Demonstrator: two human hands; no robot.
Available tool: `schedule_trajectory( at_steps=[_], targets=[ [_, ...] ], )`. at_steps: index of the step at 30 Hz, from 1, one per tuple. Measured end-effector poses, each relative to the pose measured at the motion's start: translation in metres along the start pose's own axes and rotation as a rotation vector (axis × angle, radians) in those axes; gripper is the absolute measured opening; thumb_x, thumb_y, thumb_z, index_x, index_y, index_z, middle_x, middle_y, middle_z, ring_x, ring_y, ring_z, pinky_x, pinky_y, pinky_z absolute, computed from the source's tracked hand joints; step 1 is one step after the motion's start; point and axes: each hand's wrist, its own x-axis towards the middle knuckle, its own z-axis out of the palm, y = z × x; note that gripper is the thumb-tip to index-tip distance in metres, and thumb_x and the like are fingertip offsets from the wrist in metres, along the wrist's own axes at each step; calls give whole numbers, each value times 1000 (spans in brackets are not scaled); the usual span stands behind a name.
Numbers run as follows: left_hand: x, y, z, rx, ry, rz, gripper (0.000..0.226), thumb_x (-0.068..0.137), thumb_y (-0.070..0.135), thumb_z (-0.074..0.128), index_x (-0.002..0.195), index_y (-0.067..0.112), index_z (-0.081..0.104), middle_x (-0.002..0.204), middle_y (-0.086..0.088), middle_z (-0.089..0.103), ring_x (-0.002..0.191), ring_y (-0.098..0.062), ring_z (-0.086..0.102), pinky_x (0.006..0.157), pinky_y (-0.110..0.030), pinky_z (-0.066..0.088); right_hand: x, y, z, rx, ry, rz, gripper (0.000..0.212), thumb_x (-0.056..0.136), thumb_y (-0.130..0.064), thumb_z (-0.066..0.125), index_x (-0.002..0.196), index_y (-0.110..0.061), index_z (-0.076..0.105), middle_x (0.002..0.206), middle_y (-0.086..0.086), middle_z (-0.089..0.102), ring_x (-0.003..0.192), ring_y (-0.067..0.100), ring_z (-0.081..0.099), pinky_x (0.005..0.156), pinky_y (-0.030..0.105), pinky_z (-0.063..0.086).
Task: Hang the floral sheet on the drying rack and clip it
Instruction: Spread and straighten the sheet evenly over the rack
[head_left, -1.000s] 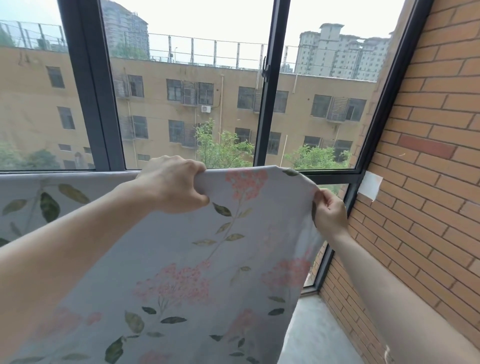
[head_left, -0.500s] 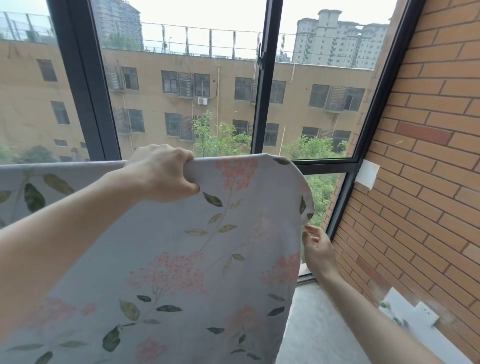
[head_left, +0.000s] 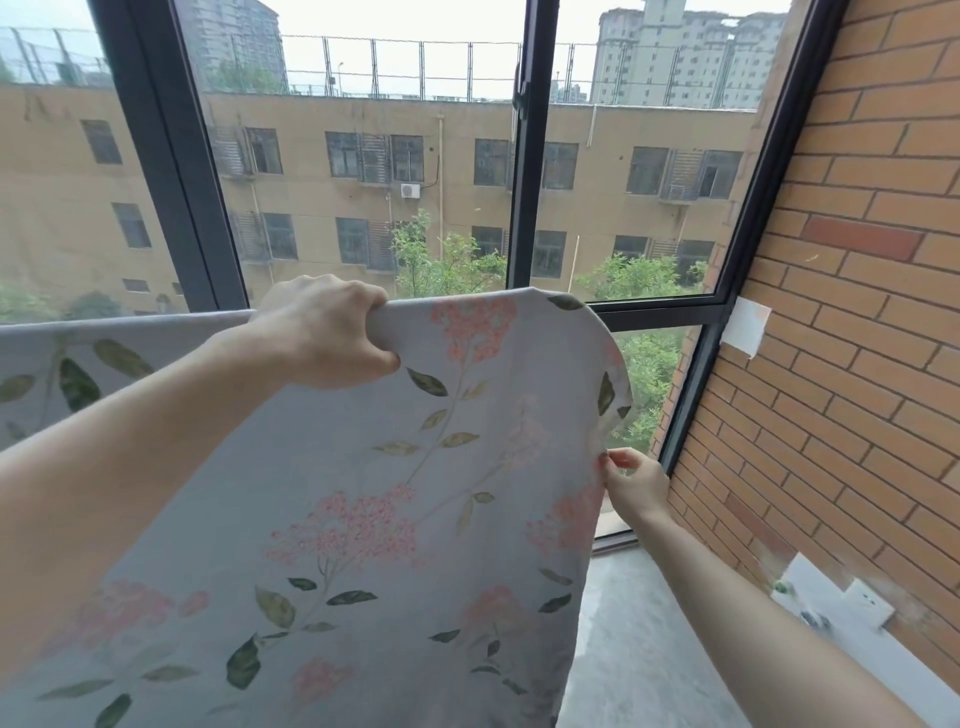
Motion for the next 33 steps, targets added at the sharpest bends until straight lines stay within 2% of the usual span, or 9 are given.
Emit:
schedule_trajectory(
  at_steps=[4, 10, 14, 16, 18, 20, 24, 29, 33],
  targets=[
    [-2, 2, -1, -7, -4, -4, 23, 80, 49, 68, 82, 32, 52, 80, 9, 56, 85, -25, 54, 69, -33, 37, 15, 0, -9, 147, 98, 103, 12, 93, -33, 73, 82, -30, 73, 85, -4, 77, 83, 22, 76, 78, 47, 64],
    [3, 16, -3, -14, -15, 9, 22, 82, 47, 68, 90, 30, 56, 81, 8, 52, 85, -25, 52, 71, -34, 36, 38, -5, -1, 248, 98, 210, 15, 97, -24, 69, 82, -24, 73, 90, 5, 78, 83, 25, 74, 80, 47, 64],
    [3, 12, -2, -15, -17, -17, 21, 83, 45, 69, 85, 29, 55, 80, 8, 52, 84, -25, 52, 70, -33, 36, 31, -6, 6, 385, -192, 353, 16, 103, -17, 62, 112, -8, 71, 103, 14, 74, 78, 27, 68, 67, 34, 61],
    [2, 8, -2, -11, -18, -30, 20, 83, 46, 69, 89, 30, 59, 80, 6, 54, 85, -25, 53, 71, -34, 37, 23, -3, 6, 430, -166, 344, 21, 104, -18, 60, 122, -11, 67, 112, 10, 72, 86, 24, 69, 76, 35, 60],
    [1, 5, -2, -6, -19, -35, 20, 82, 46, 68, 92, 31, 61, 81, 5, 55, 85, -25, 55, 71, -34, 38, 6, 3, 8, 269, 55, 243, 25, 104, -23, 57, 126, -19, 67, 124, 5, 70, 105, 23, 68, 96, 43, 56],
    [1, 6, -1, -6, -18, -30, 21, 82, 46, 68, 91, 30, 60, 81, 5, 55, 85, -26, 55, 70, -34, 37, -20, 11, 13, 195, 163, 113, 25, 105, -33, 52, 125, -25, 66, 124, -2, 69, 108, 18, 65, 95, 40, 54],
    [3, 10, 0, -7, -19, -23, 21, 82, 46, 69, 89, 30, 58, 82, 5, 56, 85, -26, 55, 70, -34, 36, -52, 32, 35, 224, -131, 137, 40, 93, -66, 55, 119, -36, 61, 118, -16, 68, 103, 10, 68, 91, 43, 58],
    [3, 11, 0, -8, -25, -35, 21, 81, 44, 70, 90, 29, 60, 83, 3, 58, 84, -27, 55, 71, -34, 37, -50, 48, 36, 87, -238, 154, 17, 100, -39, 60, 111, -27, 64, 119, -5, 69, 109, 19, 65, 97, 42, 53],
    [2, 10, 2, -5, -32, -48, 22, 80, 44, 69, 94, 28, 62, 85, 3, 59, 87, -28, 57, 73, -35, 38, -39, 57, 33, -100, -100, 70, 28, 101, -34, 59, 114, -16, 77, 112, 4, 76, 106, 28, 69, 90, 43, 56]
  ],
)
